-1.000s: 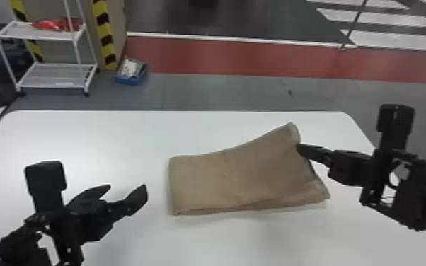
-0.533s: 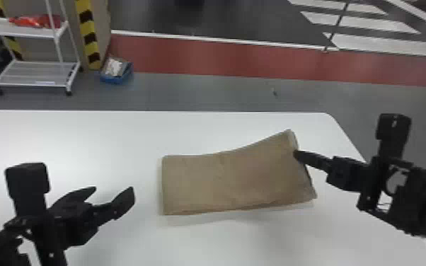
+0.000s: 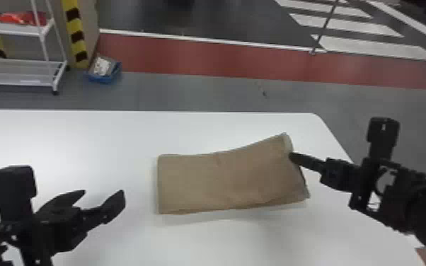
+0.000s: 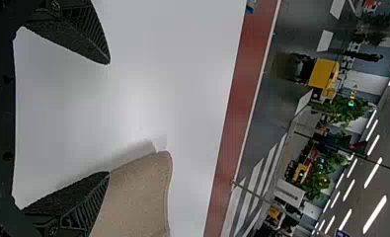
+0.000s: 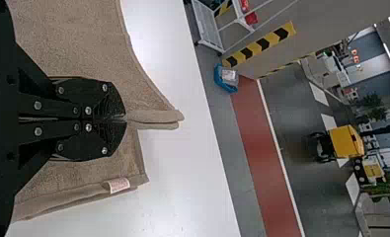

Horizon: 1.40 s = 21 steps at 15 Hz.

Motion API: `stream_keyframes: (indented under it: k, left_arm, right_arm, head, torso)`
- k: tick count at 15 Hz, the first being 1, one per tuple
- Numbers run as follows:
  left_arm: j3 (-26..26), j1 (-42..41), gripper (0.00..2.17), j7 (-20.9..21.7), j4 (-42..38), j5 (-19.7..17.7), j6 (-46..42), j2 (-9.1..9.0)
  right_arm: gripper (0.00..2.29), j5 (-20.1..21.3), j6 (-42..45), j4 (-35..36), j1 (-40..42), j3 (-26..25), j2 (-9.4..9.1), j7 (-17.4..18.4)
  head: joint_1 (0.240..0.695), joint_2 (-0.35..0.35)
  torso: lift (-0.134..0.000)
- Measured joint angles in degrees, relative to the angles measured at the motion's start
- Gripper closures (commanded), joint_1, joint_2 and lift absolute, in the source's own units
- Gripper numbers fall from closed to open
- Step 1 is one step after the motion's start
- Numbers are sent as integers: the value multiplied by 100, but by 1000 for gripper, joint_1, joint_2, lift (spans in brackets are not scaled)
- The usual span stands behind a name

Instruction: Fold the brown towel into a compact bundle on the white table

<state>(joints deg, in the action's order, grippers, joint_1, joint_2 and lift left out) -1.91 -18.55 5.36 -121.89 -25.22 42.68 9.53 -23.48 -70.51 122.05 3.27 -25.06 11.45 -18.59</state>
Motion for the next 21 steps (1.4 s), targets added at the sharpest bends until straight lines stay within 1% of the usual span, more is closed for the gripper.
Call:
stream_keyframes:
  k: [2,4,7,11,14,17,19,21]
  left_arm:
    - [-1,-14,87,-1,0,12,0,-15]
    - [-4,-29,87,-23,-14,24,-3,-23]
    - [57,-73,87,-26,-90,23,-78,-23]
    - [76,-54,87,-17,-138,-15,-363,-26]
    - [67,-13,87,-17,-96,-3,-386,-18]
    - [93,-8,87,-4,-60,7,-374,-2]
    - [127,7,87,25,17,9,-370,1]
    - [119,46,87,28,83,10,-370,-9]
  right_arm:
    - [1150,-63,211,-218,-12,44,23,-67]
    - [1150,-105,280,-138,34,77,23,-23]
    - [1150,-13,140,-69,-43,133,23,-11]
    - [1150,-11,113,-77,-17,192,10,-5]
    - [1150,-76,-1,123,-14,200,-1,61]
    - [1150,-98,-155,303,-61,27,4,32]
    - [1150,-153,1,88,-75,-179,32,-33]
    - [1146,-89,168,-284,-144,-243,121,-51]
  head:
    - [695,-230]
    - [695,-223]
    - [695,-217]
    - [695,-204]
    - [695,-195]
    - [695,-198]
    - [695,-211]
    - [695,-236]
  torso:
    - [-124]
    - [-124]
    - [-124]
    - [-124]
    - [-124]
    - [-124]
    - [-124]
    - [-124]
